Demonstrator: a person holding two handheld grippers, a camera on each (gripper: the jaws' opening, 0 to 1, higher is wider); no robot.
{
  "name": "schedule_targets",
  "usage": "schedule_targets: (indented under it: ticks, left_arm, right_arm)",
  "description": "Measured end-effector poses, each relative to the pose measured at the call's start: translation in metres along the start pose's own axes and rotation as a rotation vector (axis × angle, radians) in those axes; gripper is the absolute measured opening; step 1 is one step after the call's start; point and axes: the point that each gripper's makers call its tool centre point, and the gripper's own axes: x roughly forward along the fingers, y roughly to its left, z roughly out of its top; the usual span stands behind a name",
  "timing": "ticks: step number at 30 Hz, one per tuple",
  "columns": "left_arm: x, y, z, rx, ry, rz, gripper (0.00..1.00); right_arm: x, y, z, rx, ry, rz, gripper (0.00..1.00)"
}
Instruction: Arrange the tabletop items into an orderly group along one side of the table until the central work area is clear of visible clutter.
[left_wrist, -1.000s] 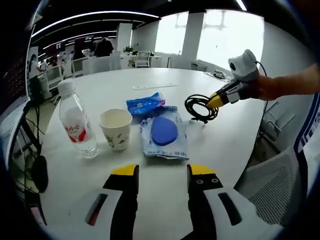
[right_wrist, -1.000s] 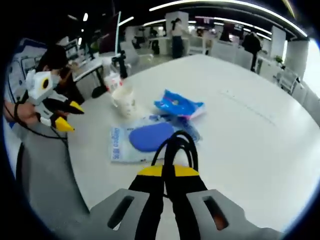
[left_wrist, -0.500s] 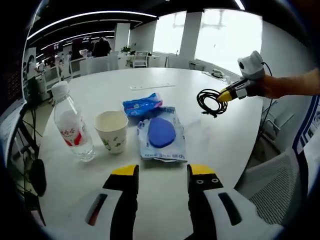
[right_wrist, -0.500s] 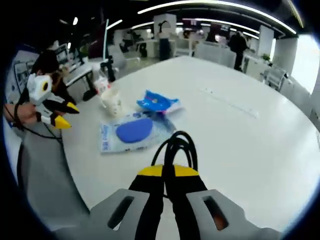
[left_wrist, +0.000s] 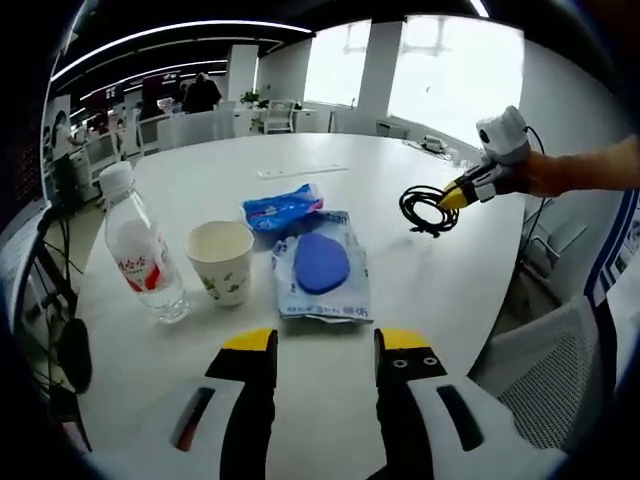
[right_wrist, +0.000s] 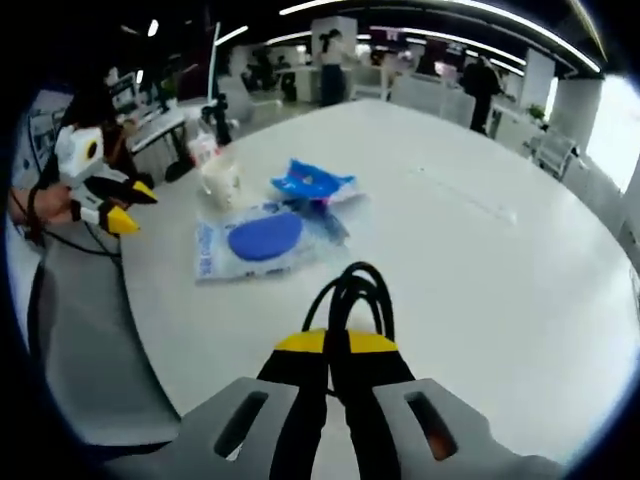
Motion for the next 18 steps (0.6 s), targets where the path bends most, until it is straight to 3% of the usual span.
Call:
schedule_targets:
  ticks: [8,18]
  left_arm:
    - [-0.003,0.002,-0.002,0.003,0.005,0.007,0.38]
    - [-0.006,0.002,-0.005,0.004,0.013,0.012,0.38]
  right_arm:
    - [0.014,0.020,-0.005,-0.051,0.031,0.041,0.02]
    - [0.025,0.033,-0.011,-0.034,0.040,0.081,0.02]
